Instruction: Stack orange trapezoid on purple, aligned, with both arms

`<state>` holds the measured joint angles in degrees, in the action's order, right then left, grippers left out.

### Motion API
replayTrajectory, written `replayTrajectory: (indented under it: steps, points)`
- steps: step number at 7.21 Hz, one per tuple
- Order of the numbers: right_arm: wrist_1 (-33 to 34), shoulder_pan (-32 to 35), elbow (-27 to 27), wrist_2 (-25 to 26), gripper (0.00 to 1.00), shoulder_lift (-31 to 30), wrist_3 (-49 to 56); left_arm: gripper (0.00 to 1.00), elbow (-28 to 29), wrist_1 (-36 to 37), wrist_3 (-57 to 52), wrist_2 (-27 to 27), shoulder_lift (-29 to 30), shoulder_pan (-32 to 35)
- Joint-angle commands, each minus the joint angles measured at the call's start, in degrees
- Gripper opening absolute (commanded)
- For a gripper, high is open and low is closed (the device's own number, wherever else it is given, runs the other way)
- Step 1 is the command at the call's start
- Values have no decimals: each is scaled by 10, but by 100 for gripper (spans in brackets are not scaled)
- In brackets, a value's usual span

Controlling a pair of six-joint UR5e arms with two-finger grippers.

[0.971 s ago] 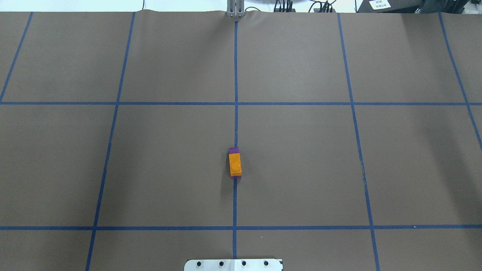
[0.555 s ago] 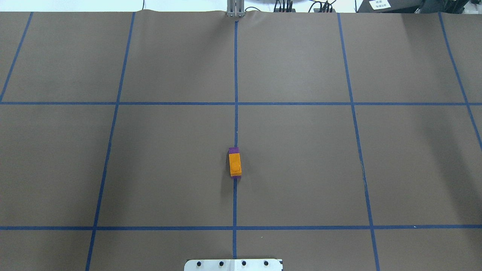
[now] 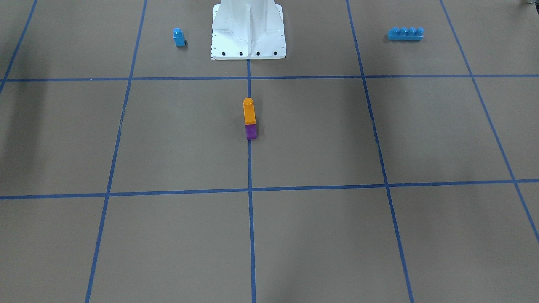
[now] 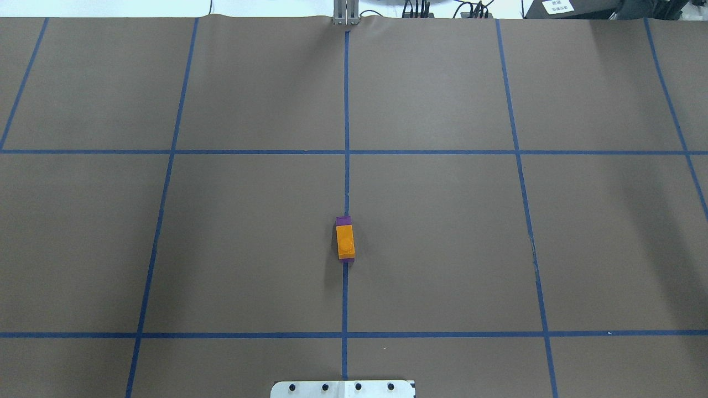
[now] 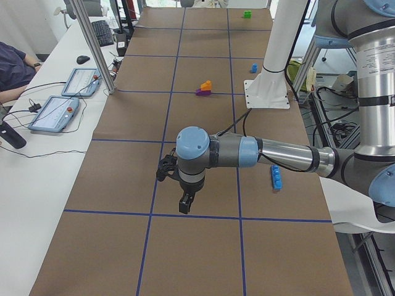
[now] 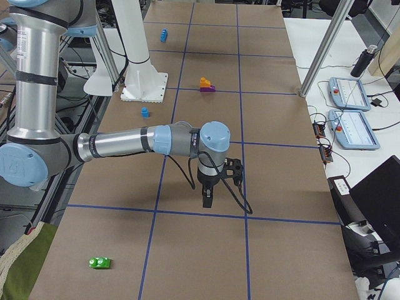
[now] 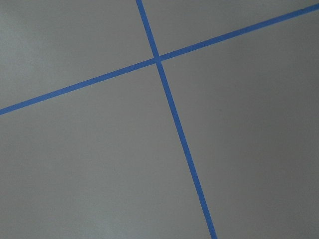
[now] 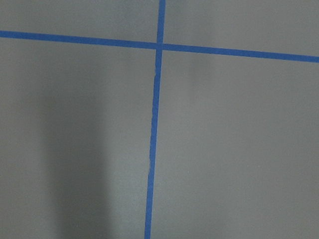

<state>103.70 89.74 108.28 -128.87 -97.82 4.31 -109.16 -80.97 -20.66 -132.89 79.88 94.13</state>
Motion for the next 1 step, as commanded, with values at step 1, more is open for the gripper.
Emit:
replayTrajectory:
  steps: [1]
  points:
    - [0, 0, 0, -1, 100, 0, 0, 100, 0, 0, 1, 0, -1, 0]
